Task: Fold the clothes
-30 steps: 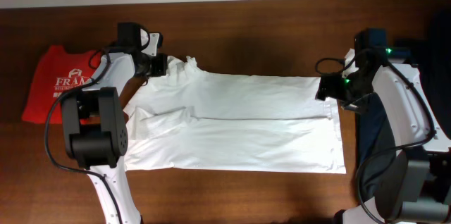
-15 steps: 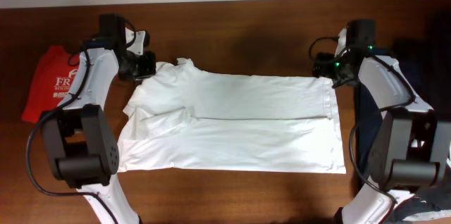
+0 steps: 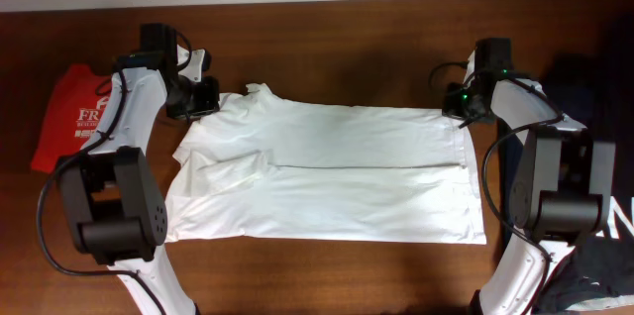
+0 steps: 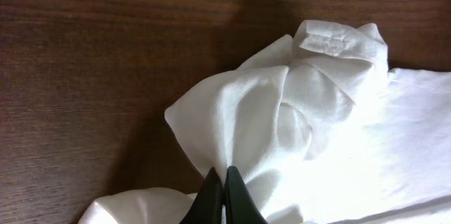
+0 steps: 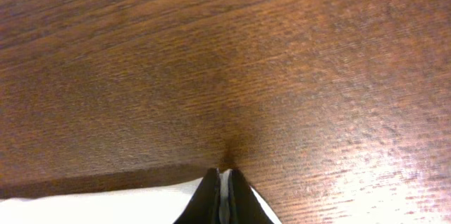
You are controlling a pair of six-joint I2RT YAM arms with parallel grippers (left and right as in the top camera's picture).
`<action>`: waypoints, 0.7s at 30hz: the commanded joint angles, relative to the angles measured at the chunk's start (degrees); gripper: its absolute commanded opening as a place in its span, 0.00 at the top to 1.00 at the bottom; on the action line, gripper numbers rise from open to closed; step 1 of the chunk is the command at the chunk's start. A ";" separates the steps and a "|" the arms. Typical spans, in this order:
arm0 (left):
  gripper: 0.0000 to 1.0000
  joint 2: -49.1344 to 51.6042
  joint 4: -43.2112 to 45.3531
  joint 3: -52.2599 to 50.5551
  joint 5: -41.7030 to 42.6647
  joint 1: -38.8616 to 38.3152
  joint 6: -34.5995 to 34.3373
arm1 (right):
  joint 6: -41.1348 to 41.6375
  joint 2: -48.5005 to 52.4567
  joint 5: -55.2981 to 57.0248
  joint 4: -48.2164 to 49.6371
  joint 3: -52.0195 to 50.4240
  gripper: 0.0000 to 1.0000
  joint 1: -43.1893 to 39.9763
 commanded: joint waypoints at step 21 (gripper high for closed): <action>1.00 -8.24 -32.63 1.18 -4.61 4.50 -0.66 | -1.73 -3.80 2.05 -58.31 20.20 0.95 -2.32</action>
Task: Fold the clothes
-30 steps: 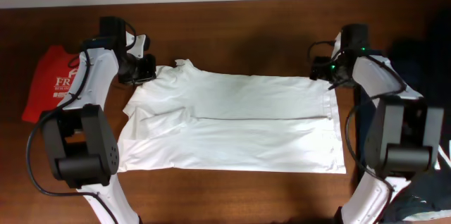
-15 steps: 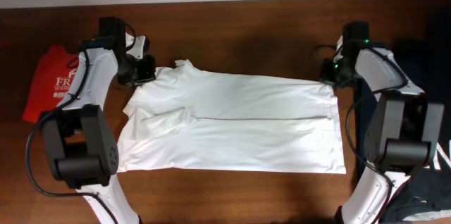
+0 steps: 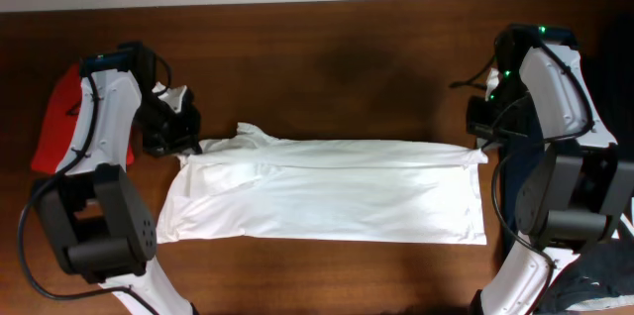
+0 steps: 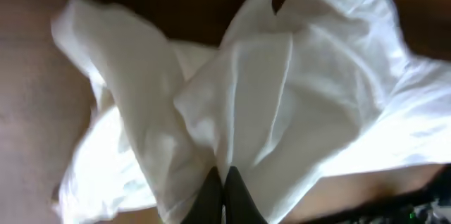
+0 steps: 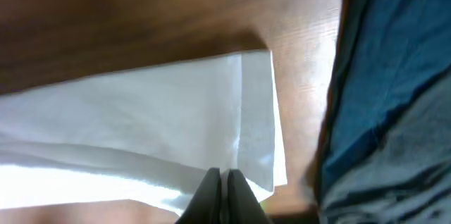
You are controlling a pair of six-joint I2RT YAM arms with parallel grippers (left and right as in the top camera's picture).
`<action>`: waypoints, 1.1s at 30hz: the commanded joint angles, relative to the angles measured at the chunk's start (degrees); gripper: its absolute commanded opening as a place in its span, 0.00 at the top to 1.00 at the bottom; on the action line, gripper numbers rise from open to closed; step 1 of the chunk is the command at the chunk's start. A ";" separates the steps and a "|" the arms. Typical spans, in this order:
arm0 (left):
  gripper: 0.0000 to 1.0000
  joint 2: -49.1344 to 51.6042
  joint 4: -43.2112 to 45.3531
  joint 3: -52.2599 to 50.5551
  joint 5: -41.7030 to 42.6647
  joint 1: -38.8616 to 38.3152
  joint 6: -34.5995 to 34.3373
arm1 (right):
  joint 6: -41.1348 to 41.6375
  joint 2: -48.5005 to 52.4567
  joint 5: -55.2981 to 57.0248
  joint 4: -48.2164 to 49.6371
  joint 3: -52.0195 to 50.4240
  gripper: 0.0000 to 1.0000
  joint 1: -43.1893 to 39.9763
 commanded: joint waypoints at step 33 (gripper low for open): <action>0.78 -9.07 -0.02 -13.29 -7.17 -0.07 -3.39 | -0.85 -1.68 3.87 4.92 -19.15 0.74 -0.42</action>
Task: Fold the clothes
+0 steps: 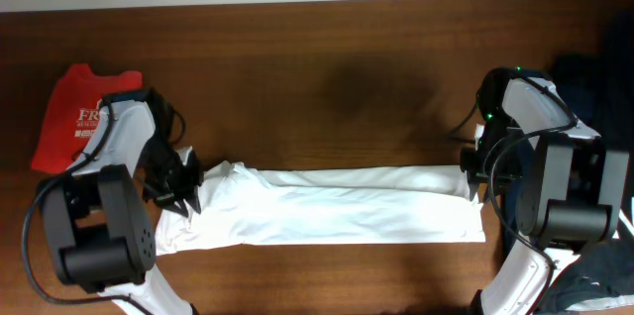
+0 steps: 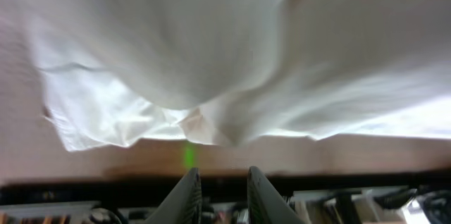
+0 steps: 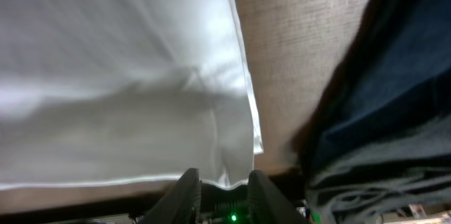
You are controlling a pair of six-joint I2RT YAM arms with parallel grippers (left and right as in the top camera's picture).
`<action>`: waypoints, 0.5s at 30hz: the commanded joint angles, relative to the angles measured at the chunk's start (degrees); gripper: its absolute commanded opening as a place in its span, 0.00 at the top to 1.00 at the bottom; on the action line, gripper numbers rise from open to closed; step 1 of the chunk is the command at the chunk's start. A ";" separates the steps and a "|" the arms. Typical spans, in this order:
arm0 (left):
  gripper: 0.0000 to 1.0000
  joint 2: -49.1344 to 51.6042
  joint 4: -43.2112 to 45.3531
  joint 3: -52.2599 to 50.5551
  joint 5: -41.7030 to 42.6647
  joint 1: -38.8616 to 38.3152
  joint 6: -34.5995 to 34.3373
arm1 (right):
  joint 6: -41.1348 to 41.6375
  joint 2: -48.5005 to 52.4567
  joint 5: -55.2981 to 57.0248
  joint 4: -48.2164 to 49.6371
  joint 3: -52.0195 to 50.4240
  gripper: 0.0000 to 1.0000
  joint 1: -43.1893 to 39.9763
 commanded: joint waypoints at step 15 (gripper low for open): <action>0.54 -12.63 14.58 3.13 12.33 -9.79 -0.37 | 0.31 -7.56 -7.67 5.18 -3.15 0.49 -0.31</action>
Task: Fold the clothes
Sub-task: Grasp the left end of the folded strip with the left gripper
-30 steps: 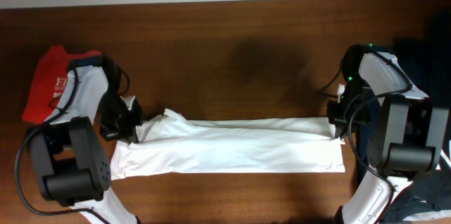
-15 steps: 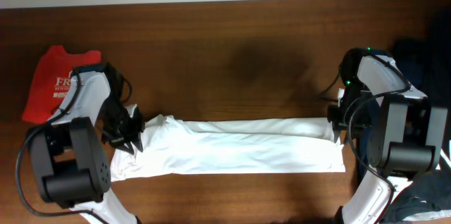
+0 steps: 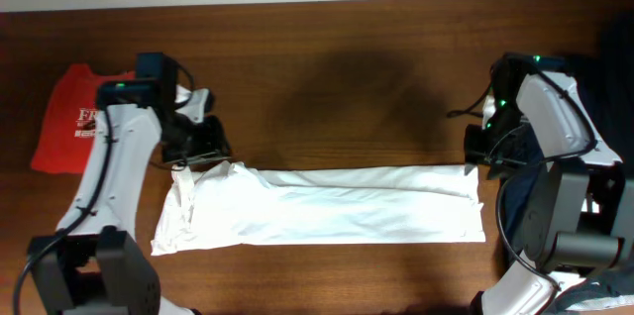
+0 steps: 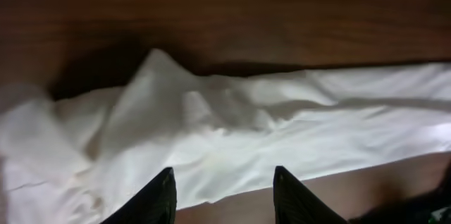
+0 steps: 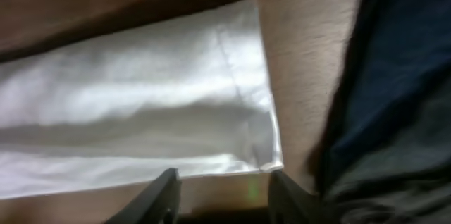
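A white shirt point(image 3: 327, 204) lies folded into a long narrow band across the front of the brown table point(image 3: 337, 77). Its left end is rumpled point(image 4: 176, 132); its right end is a flat squared edge point(image 5: 239, 104). My left gripper point(image 3: 206, 153) hangs open just above the band's back left corner, nothing between its fingers point(image 4: 158, 199). My right gripper point(image 3: 477, 153) is open above the band's back right corner, fingers point(image 5: 163, 196) apart and empty.
A folded red shirt point(image 3: 69, 127) with white lettering lies at the far left. Dark blue clothes point(image 3: 599, 87) are piled at the right edge, close beside the right arm, with more dark cloth at the bottom right corner.
Both grippers have opened wider and drawn back from the shirt toward the far side. The shirt stays as a narrow band; its left end has settled flatter.
Both grippers were shut on the shirt's far corners while it lay spread wide. Then they held that far edge nearer the front, the shirt half as deep. Then they stood open at the band's ends, and now they are off it.
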You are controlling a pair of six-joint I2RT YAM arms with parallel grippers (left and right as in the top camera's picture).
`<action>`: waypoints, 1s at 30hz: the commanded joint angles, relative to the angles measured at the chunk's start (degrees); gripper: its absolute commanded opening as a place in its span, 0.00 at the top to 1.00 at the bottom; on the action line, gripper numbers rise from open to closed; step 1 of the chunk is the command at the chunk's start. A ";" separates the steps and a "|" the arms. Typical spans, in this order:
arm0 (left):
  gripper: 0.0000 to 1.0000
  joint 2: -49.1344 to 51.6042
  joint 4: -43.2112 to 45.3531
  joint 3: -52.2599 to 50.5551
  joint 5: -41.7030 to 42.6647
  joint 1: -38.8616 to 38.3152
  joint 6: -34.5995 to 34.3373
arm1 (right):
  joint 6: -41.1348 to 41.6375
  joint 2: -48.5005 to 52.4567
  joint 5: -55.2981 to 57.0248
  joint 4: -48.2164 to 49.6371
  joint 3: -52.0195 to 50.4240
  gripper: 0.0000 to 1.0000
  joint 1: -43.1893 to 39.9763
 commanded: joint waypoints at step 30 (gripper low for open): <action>0.37 0.00 4.98 -4.28 0.26 -10.32 -0.17 | 3.19 -0.44 -1.44 7.76 -15.61 0.35 -5.88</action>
